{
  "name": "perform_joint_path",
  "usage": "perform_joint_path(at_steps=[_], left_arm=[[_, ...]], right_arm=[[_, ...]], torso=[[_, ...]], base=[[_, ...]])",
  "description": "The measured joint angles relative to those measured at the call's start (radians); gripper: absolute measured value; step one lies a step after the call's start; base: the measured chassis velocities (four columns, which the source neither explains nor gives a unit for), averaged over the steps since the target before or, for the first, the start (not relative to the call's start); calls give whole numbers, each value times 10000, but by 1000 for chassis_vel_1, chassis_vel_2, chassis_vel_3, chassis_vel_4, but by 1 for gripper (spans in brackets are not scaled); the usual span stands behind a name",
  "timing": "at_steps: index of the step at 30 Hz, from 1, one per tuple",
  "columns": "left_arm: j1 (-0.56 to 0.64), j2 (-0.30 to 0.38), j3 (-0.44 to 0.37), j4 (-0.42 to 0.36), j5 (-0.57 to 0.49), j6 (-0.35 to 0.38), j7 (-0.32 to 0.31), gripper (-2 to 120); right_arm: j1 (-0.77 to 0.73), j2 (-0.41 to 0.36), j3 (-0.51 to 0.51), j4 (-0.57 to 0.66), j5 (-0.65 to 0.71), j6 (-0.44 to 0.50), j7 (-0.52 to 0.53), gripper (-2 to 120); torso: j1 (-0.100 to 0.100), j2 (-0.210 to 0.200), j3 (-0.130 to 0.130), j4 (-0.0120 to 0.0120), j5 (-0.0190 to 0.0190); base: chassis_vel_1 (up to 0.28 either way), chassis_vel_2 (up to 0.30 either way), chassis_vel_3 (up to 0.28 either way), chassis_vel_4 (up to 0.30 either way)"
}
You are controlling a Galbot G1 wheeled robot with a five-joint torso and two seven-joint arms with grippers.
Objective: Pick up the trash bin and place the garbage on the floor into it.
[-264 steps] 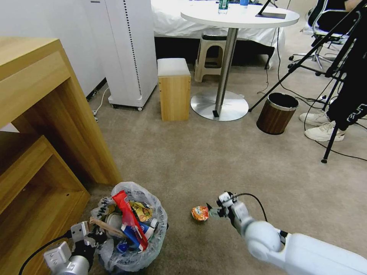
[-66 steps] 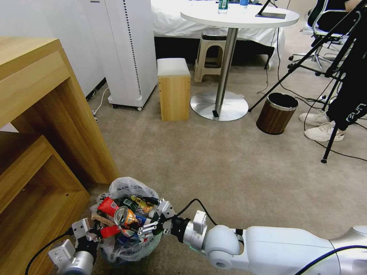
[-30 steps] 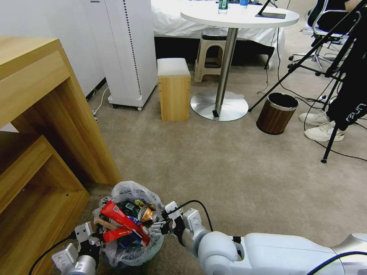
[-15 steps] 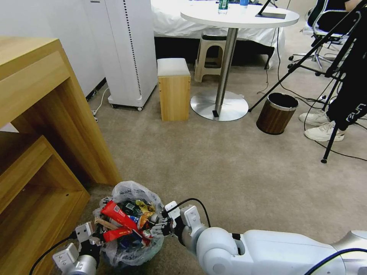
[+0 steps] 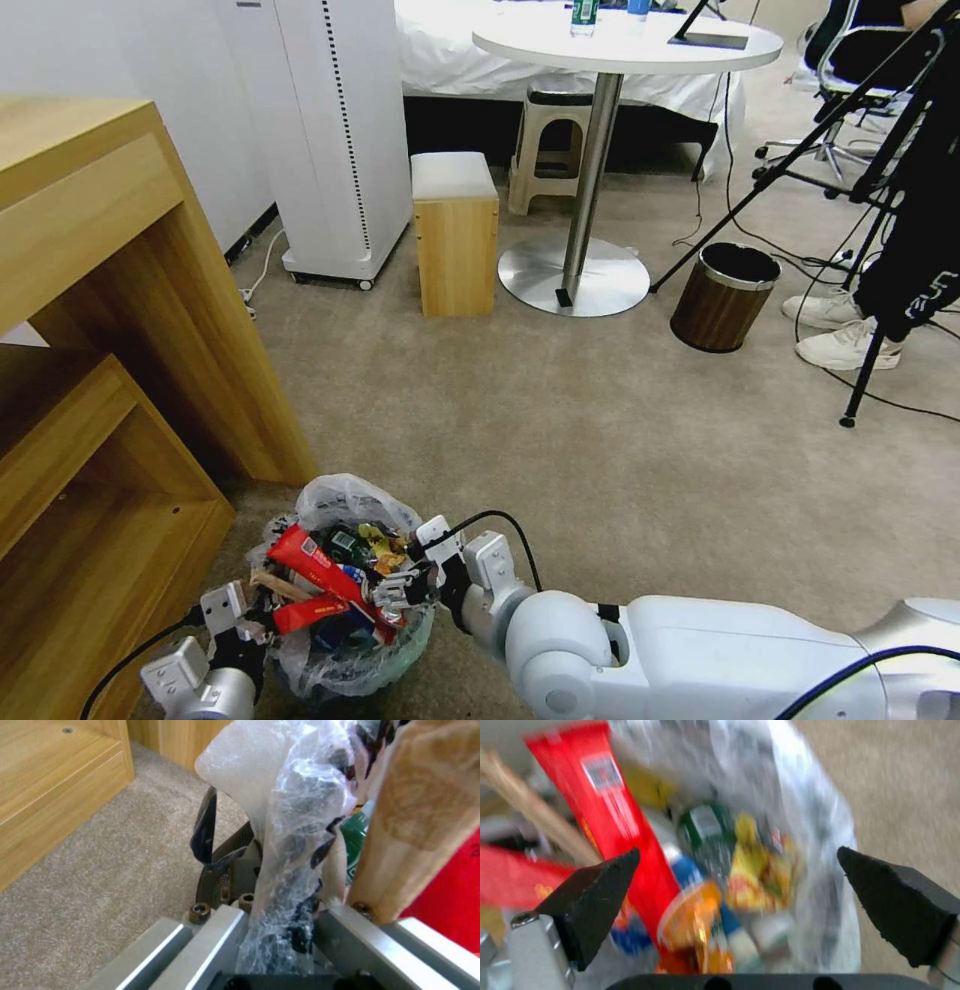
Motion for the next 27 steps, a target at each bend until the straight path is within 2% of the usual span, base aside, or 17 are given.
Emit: perform_joint_path(at_steps=[2, 5, 7, 9, 10, 12, 13, 15, 16, 18, 20, 24, 25, 27], left_arm=[[6, 0, -8, 0, 0, 0, 0, 0], [-18, -2, -13, 25, 0, 0, 0, 0], [-26, 1, -14, 26, -6, -1, 0, 0], [-26, 55, -64, -17, -69, 41, -39, 0], [-26, 55, -64, -17, -69, 41, -39, 0], [9, 102, -107, -84, -136, 200, -81, 0], [9, 102, -107, -84, -136, 200, -81, 0], [44, 199, -114, -187, -297, 585, -108, 0], [44, 199, -114, -187, -297, 585, -108, 0], [-55, 431, -143, -207, -574, 775, -238, 0], [-87, 524, -164, -235, -718, 857, -315, 0], [-437, 1573, -286, -443, -2386, 1512, -1056, 0], [-437, 1573, -286, -443, -2386, 1512, -1056, 0], [-631, 2114, -284, -370, -3118, 1699, -1360, 0]], right_arm=[[-18, -5, 67, -12, -134, 327, -289, 100], [-99, -24, 375, -209, -816, 1463, -1244, 100], [-143, -25, 522, -267, -1005, 1818, -1494, 100], [-385, -103, 1478, -162, -1121, 2190, -1886, 100], [-385, -103, 1478, -162, -1121, 2190, -1886, 100], [-545, -273, 2462, -76, -1127, 2221, -2074, 100], [-545, -273, 2462, -76, -1127, 2221, -2074, 100], [-792, -536, 3606, 5, -1074, 2228, -2243, 100], [-792, -536, 3606, 5, -1074, 2228, -2243, 100], [-1092, -746, 4533, 251, -1025, 2214, -2273, 100], [-1193, -817, 4791, 354, -1002, 2198, -2273, 100], [-2174, -1418, 6506, 1155, -937, 2016, -2132, 100], [-2174, -1418, 6506, 1155, -937, 2016, -2132, 100], [-2651, -1831, 7128, 1470, -943, 1986, -2071, 100]], torso=[[0, 0, 0, 0, 0], [0, 0, 0, 0, 0], [0, 0, 0, 0, 0], [0, -1, 0, 0, 1], [0, -1, 0, 0, 1], [0, 0, 0, 0, 0], [0, 0, 0, 0, 0], [0, 0, 0, 1, 2], [0, 0, 0, 1, 2], [0, 0, 0, -1, 1], [0, 0, 0, 0, 1], [0, 0, 0, 0, 3], [0, 0, 0, 0, 3], [0, 0, 0, -1, 2]], base=[[0, 0, 0, 0], [0, 0, 0, 0], [0, 0, 0, 0], [0, 0, 0, 0], [0, 0, 0, 0], [0, 0, 0, 0], [0, 0, 0, 0], [0, 0, 0, 0], [0, 0, 0, 0], [0, 0, 0, 0], [0, 0, 0, 0], [0, 0, 0, 0], [0, 0, 0, 0], [0, 0, 0, 0]])
